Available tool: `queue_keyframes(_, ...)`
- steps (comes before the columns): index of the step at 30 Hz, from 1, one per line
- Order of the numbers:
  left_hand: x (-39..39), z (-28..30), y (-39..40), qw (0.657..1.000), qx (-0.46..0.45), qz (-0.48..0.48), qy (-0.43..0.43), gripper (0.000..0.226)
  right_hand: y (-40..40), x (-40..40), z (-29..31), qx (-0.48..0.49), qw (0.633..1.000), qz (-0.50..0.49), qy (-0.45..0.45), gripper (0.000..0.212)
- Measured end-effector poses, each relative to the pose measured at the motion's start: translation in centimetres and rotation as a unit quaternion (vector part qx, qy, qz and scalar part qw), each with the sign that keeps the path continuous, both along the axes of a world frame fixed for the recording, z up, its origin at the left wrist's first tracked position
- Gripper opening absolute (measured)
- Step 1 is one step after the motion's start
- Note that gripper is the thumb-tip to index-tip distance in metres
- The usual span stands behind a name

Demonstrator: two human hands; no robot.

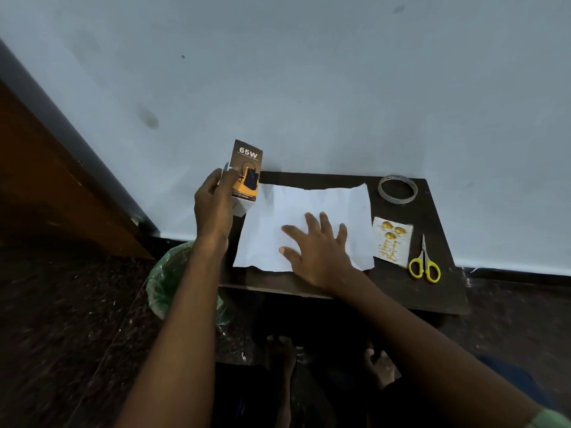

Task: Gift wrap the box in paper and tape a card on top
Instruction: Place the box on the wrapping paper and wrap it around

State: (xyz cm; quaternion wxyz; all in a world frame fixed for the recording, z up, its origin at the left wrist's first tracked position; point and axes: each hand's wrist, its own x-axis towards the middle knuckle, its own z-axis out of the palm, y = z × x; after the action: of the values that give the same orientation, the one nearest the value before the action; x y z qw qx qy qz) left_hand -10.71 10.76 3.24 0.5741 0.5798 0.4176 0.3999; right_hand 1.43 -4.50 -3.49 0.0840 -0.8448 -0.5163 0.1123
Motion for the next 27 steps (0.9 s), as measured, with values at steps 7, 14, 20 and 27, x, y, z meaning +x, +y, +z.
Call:
queue_keyframes(7,1.2,-1.5,-0.9,0.993,-0.01,-0.071,0.098,0.032,1.0,1.1,0.0,0.057,0.998,0.026,-0.024,0.072)
queue_keyframes(14,0.6,-2.2,-0.8,0.978,-0.051,-0.095,0.18,0.062,2.2,2.4,-0.7,-0.052,0.998,0.031,0.03,0.107)
queue_keyframes(20,0.3,-3.2,-0.1,0.978,-0.142,-0.066,0.141,0.031,1.5,4.8,-1.7,-0.02,0.997,-0.073,0.009,0.072)
queue_keyframes(27,0.9,-3.0,-0.9,0.979,-0.121,-0.064,0.153,0.049,4.2,0.3,-2.5,0.035,0.999,0.004,-0.032,0.069)
